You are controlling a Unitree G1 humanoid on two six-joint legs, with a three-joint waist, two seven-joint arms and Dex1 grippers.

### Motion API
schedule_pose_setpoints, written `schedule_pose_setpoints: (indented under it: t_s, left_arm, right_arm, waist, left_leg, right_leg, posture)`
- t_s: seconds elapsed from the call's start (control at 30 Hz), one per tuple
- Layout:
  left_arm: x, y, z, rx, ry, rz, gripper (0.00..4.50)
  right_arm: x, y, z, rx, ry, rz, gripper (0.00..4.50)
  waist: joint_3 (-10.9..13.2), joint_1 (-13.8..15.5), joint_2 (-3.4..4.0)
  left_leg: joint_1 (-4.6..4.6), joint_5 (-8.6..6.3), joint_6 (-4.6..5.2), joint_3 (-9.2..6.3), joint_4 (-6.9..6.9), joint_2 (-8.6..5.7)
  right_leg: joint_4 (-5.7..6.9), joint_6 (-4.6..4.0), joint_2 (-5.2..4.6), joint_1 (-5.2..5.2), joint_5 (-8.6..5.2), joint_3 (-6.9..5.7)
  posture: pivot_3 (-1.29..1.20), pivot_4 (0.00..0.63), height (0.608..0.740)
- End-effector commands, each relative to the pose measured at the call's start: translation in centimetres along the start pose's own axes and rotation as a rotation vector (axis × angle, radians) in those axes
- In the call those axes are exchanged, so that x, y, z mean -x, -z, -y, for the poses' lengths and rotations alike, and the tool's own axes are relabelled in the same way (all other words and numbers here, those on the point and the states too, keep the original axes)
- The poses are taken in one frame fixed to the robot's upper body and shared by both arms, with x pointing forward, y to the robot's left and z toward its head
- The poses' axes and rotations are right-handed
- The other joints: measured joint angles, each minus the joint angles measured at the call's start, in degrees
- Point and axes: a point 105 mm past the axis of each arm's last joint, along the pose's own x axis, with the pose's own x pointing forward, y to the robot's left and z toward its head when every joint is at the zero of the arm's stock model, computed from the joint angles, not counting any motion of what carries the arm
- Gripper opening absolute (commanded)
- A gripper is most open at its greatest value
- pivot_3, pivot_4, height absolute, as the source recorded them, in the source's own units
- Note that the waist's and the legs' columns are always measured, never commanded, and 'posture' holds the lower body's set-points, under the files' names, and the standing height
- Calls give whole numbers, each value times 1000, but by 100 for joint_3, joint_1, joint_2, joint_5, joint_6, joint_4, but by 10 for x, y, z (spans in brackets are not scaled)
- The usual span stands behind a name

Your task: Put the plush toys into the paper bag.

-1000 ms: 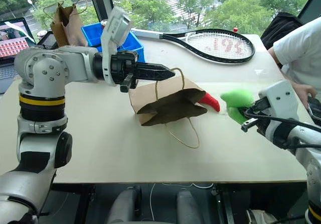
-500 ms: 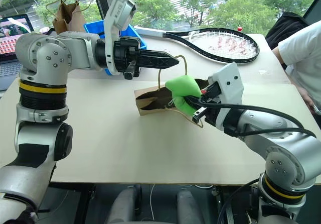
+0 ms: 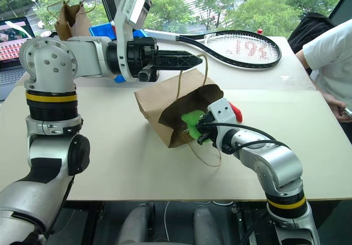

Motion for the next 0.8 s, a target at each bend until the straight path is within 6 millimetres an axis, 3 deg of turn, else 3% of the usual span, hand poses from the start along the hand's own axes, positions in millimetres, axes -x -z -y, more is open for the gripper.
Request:
schedule_pose_setpoints:
  t_s: [0.03, 0.13, 0.23, 0.43, 0.5, 0.57, 0.63, 0.7, 0.8]
  left_arm:
    - [0, -3, 10, -6, 26, 33, 0]
    - [4, -2, 2, 95, 34, 117, 0]
    - [12, 7, -8, 124, -28, 116, 0]
    - [15, 12, -10, 119, -66, 114, 0]
    - [15, 14, -9, 112, -68, 110, 0]
    - [16, 16, -9, 108, -76, 106, 0]
    - [17, 17, -11, 97, -99, 99, 0]
    - [20, 18, -13, 99, -111, 104, 0]
    - [24, 22, -18, 119, -125, 110, 0]
  right_arm:
    - [-10, -51, -20, -46, -97, 236, 43]
    - [-30, -39, -31, 81, -118, 155, 43]
    - [-32, -54, -42, 121, -148, 217, 43]
    - [-42, -54, -47, 228, -134, 258, 43]
    - [-43, -61, -55, 154, -187, 326, 43]
    - [-48, -52, -62, 185, -216, 308, 43]
    - [-47, -49, -70, 108, -267, 329, 43]
    - [-43, -42, -72, 84, -290, 327, 962]
    - [-37, -39, -65, 84, -261, 325, 1827]
  waist:
    - [0, -12, 0]
    - [0, 8, 0]
    - [0, 21, 0]
    - [1, 35, -1]
    - [1, 34, -2]
    - [1, 23, -1]
    - [1, 20, -1]
    - [1, 17, -1]
    - [1, 18, -1]
  left_leg:
    - [2, 0, 0, -1, 0, 1]
    - [6, 1, -1, -10, -5, 4]
    - [5, 1, -1, -15, -4, 0]
    - [1, 3, -5, -21, -4, 0]
    - [2, 4, -7, -23, -4, -1]
    - [2, 6, -10, -23, -6, 0]
    - [3, 6, -11, -25, -8, 0]
    - [4, 6, -11, -28, -10, 0]
    - [4, 8, -14, -29, -9, -1]
  right_leg:
    - [1, 0, 2, 0, 0, 0]
    - [3, 0, 9, 4, 0, -2]
    - [-1, 1, 6, 12, -1, -5]
    - [0, 0, 7, 11, 0, -11]
    - [0, 0, 6, 13, 0, -13]
    - [1, -1, 7, 12, 1, -14]
    - [1, -1, 8, 12, 1, -14]
    - [1, -1, 8, 13, 1, -16]
    - [1, -1, 7, 14, 1, -16]
  posture:
    - [0, 150, 740]
    - [0, 150, 740]
    - [0, 150, 740]
    - [0, 150, 740]
    - [0, 150, 740]
    - [0, 150, 740]
    - [0, 150, 740]
    - [0, 150, 740]
    - [0, 150, 740]
